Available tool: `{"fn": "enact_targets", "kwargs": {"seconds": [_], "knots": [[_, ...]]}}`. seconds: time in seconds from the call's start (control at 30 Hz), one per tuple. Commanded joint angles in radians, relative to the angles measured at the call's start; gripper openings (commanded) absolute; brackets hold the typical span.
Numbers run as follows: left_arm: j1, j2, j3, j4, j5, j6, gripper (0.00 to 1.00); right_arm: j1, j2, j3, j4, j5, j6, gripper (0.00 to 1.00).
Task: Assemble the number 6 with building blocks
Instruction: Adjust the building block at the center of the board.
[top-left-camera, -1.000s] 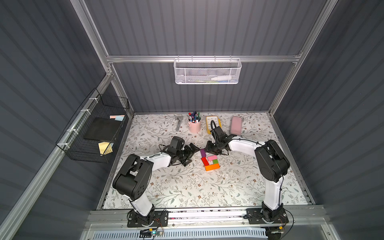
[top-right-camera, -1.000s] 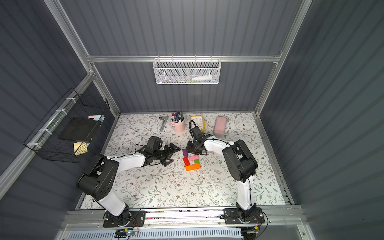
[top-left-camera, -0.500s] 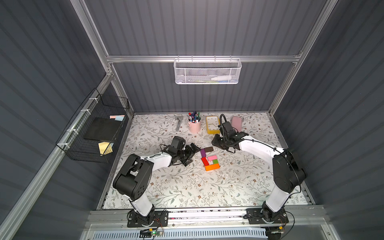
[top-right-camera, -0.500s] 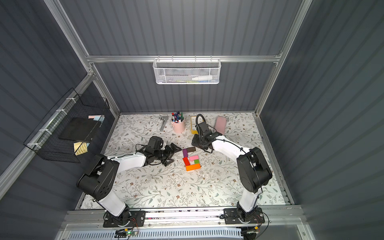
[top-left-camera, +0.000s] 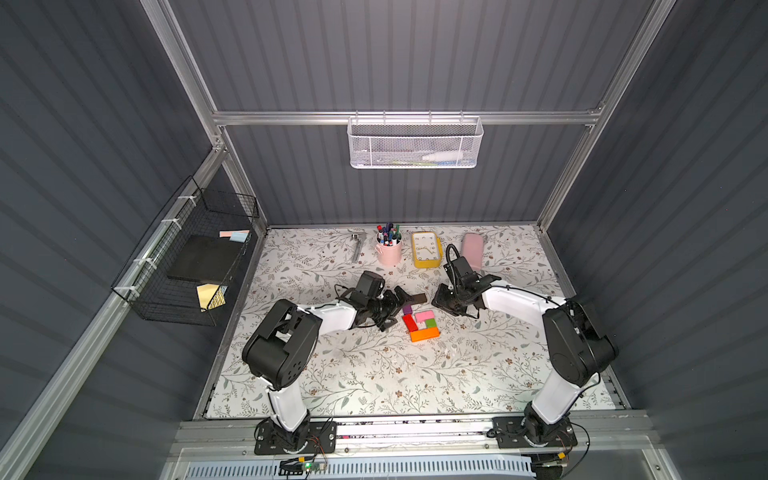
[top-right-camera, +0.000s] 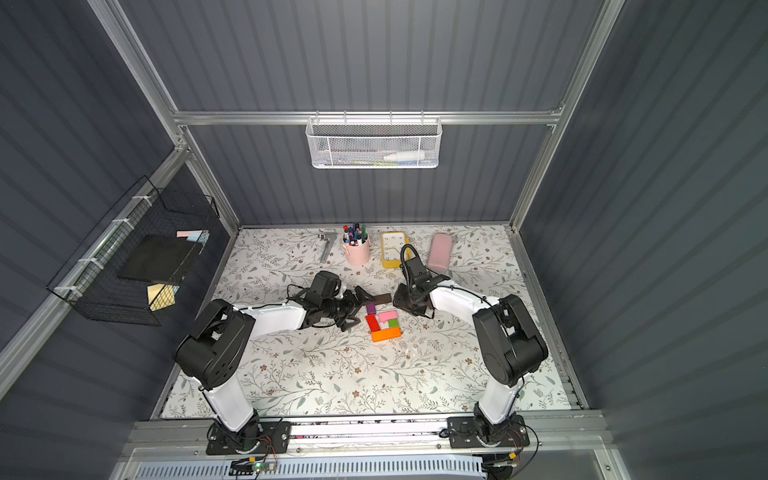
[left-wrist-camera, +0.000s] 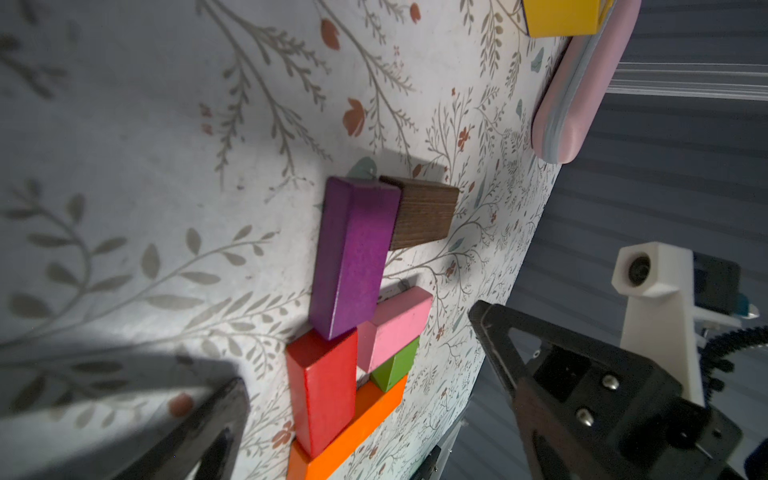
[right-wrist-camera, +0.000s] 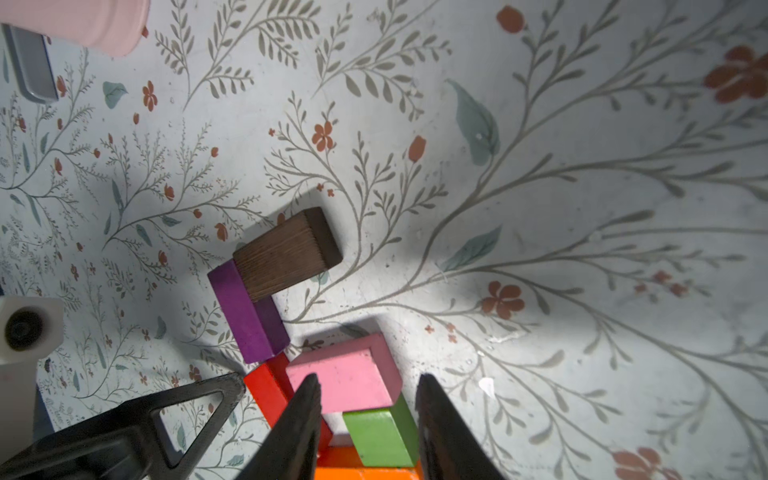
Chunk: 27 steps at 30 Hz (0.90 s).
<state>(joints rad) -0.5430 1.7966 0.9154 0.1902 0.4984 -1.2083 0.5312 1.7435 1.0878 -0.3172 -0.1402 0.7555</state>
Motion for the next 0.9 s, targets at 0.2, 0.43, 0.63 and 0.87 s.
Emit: {"fn": "enact_targets", "kwargs": {"seconds": [0.2,0.43,0.63,0.87], "knots": [[-0.011,0.034,0.045,0.02,0.002,-0.013,0.99,-0.009,0.059,0.007,0.04,-0.064,0.023,0.41],[-0.012,0.045,0.051,0.027,0.005,-0.019,0.99,-0.01,0.079,0.015,0.059,-0.073,0.028,0.41],[-0.016,0.05,0.053,0.034,0.005,-0.023,0.99,-0.01,0.098,0.023,0.066,-0.089,0.027,0.41],[-0.021,0.061,0.063,0.046,0.001,-0.031,0.99,-0.01,0.11,0.018,0.075,-0.108,0.026,0.41]]}}
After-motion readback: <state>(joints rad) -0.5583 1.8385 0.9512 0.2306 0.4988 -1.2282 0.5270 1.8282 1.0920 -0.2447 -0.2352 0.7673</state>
